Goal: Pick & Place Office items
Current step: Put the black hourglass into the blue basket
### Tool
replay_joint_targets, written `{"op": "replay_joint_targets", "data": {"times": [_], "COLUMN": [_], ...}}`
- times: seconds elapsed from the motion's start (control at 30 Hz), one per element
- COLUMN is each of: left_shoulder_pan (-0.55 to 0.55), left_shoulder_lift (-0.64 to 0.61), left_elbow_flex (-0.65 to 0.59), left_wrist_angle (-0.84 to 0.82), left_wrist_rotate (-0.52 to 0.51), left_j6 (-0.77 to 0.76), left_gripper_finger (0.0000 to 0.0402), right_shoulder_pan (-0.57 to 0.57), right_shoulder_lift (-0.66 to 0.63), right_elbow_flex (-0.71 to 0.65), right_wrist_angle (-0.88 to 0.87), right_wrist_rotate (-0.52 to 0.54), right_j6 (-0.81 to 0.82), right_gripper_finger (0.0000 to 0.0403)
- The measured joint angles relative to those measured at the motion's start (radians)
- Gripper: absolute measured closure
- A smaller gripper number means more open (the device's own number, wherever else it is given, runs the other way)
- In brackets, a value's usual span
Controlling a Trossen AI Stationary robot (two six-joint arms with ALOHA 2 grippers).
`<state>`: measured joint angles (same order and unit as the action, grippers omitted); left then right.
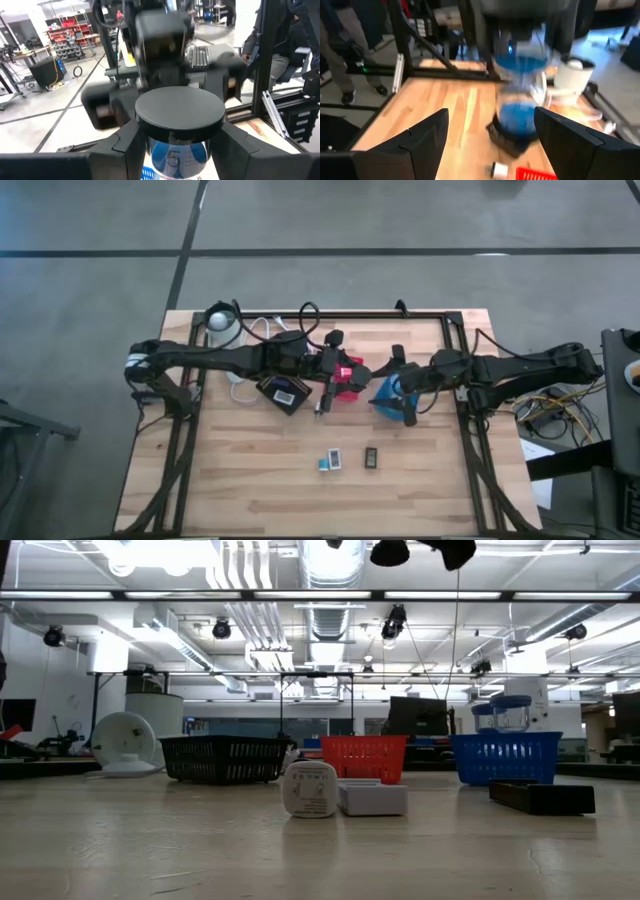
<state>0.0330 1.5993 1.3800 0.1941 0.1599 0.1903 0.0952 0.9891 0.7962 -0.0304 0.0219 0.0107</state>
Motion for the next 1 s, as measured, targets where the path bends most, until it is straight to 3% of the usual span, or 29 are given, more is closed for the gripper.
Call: {"op": "replay_joint_targets", "data": {"times": [0.33,0.53,0.73,1.0], "left_shoulder_pan": [-0.002,-0.004,-0.004,-0.004], "left_shoulder_lift": [-0.045,-0.048,-0.049,-0.047], "left_elbow_flex": [0.034,0.045,0.042,0.040], "left_wrist_angle": [0.030,0.014,0.025,0.023], "left_wrist_rotate": [0.037,0.054,0.059,0.059], "left_j6": [-0.009,-0.027,-0.028,-0.028], "left_gripper_finger": [0.0221,0.0221,0.0221,0.0221], "right_shoulder_pan": [-0.001,-0.003,-0.003,-0.004], "right_shoulder_lift": [0.067,0.065,0.091,0.146], "right_elbow_flex": [-0.016,-0.015,-0.013,-0.015], "right_wrist_angle": [-0.028,0.003,0.126,0.178], "right_wrist_rotate": [0.030,0.062,0.084,0.087], "right_j6": [0.009,-0.006,-0.039,-0.071], "right_gripper_finger": [0.0118,0.0143,0.0197,0.0309]}}
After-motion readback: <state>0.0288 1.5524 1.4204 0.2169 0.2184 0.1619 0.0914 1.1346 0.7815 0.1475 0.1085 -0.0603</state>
